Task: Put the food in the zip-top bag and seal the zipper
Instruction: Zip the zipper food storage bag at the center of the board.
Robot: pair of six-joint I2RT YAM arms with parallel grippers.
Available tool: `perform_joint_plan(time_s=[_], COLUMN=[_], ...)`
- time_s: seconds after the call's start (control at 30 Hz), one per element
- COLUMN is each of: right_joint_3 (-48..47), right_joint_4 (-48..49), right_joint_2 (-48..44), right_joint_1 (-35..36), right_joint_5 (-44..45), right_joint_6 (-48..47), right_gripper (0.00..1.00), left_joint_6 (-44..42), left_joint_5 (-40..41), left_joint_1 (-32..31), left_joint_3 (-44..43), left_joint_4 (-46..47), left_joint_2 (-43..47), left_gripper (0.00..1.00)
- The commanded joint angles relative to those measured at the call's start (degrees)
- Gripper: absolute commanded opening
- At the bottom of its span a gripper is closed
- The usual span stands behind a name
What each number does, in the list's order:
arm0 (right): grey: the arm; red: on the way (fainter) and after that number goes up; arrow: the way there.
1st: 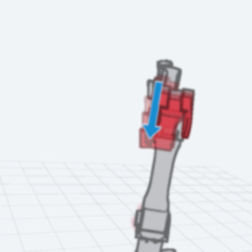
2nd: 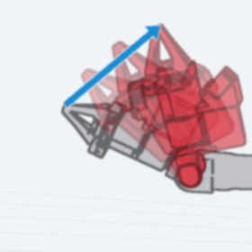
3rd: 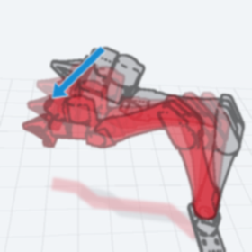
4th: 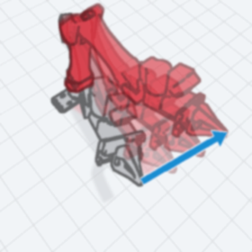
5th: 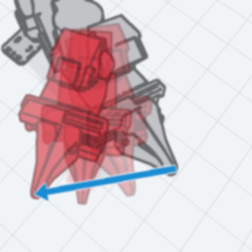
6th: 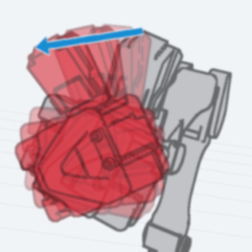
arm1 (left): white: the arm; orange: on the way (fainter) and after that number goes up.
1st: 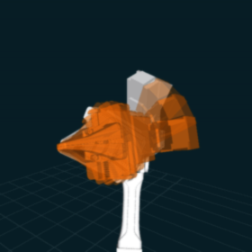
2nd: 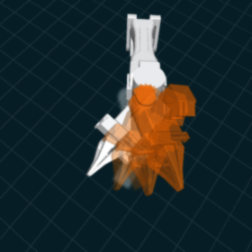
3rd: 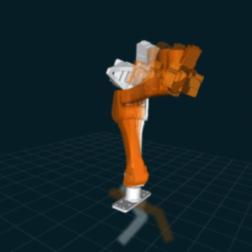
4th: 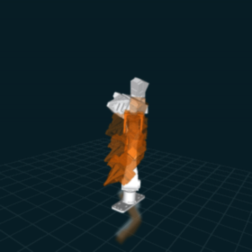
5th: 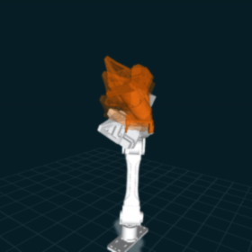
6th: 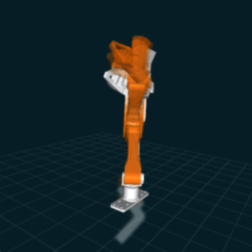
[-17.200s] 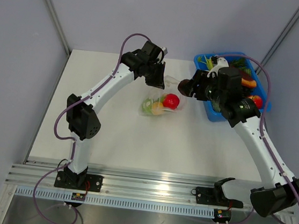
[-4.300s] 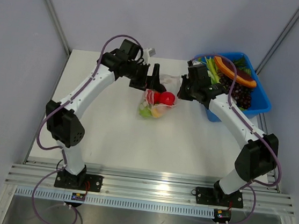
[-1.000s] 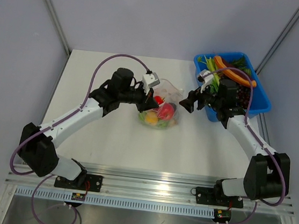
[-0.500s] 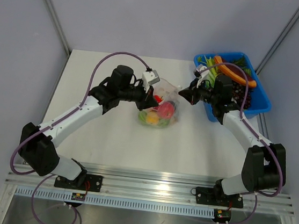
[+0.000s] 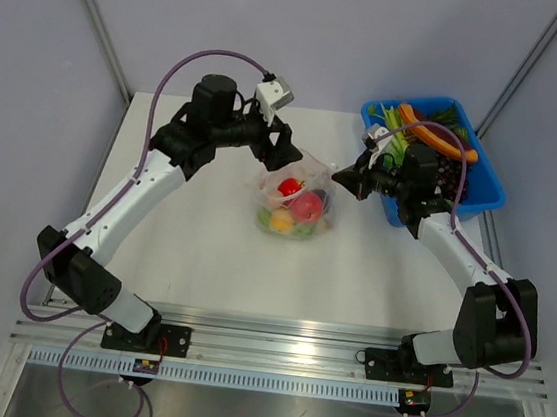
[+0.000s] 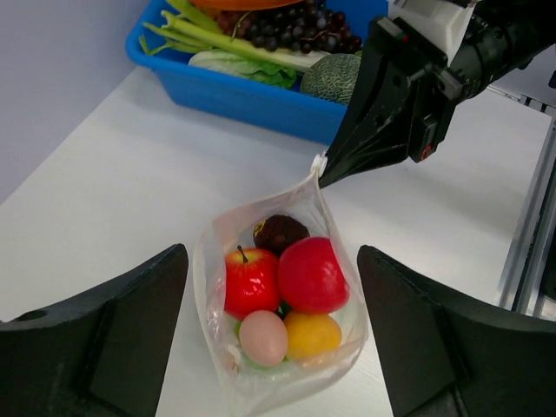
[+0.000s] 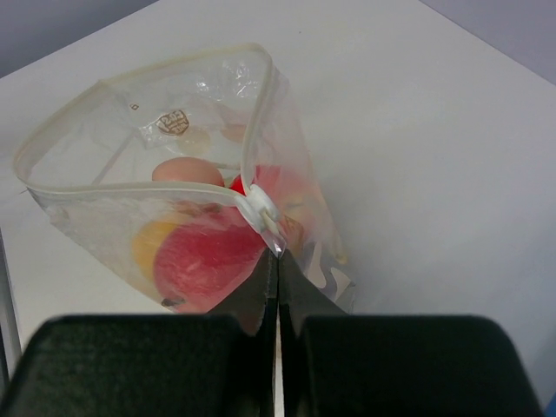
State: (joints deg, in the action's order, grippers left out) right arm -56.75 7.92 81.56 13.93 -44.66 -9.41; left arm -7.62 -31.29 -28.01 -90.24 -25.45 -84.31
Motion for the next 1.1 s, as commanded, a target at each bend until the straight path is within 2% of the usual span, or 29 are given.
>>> perform_joint_plan(time_s=[0.0,0.07,0.2,0.4,0.57,0.8,0.97,1.07], right_joint_3=[0.9,0.9,1.2,1.3,1.4,2.0,1.1,0.9], right_joint_4=[3.4,2.5,0.7,-0.6,-0.6,-1.0,-1.9,-1.9], right_joint_2=[-3.2,-3.6,-4.3,-4.5,-4.2,-4.7,-4.0,-3.6], right_joint_1=[0.7,0.6,0.7,0.7,0.6,0.7,0.6,0.6], right_joint_5=[-1.5,-1.6,-2.4,-3.3,-4.6,-4.6,-5.0,-5.2], right_joint_6=[-0.2,-0.3,-1.2,-2.1,-2.0,-2.4,-2.9,-2.9], right_gripper=[0.00,0.00,0.00,0.00,0.00,0.00,0.00,0.00], left_joint_6=[-3.1,-6.4,-7.7,-10.2,-11.5,-10.3,-15.4,-18.8], left_joint_5=[0.6,-1.2,-5.5,-6.0,-8.3,-9.3,-13.3,-16.1], left_joint_1=[-3.4,-5.4,-7.0,-8.1,-8.0,-8.0,-8.1,-8.1], left_joint_3=[-2.5,-2.5,-4.2,-6.1,-9.7,-5.5,-9.5,-12.7], left_joint_4=[3.5,3.9,5.2,7.8,5.9,13.9,9.5,3.5], left_joint_2=[-4.3,-6.8,-10.1,-13.3,-16.6,-13.5,-17.1,-19.6], left_gripper=[0.82,0.81,0.81,0.77,0.74,0.70,0.66,0.65])
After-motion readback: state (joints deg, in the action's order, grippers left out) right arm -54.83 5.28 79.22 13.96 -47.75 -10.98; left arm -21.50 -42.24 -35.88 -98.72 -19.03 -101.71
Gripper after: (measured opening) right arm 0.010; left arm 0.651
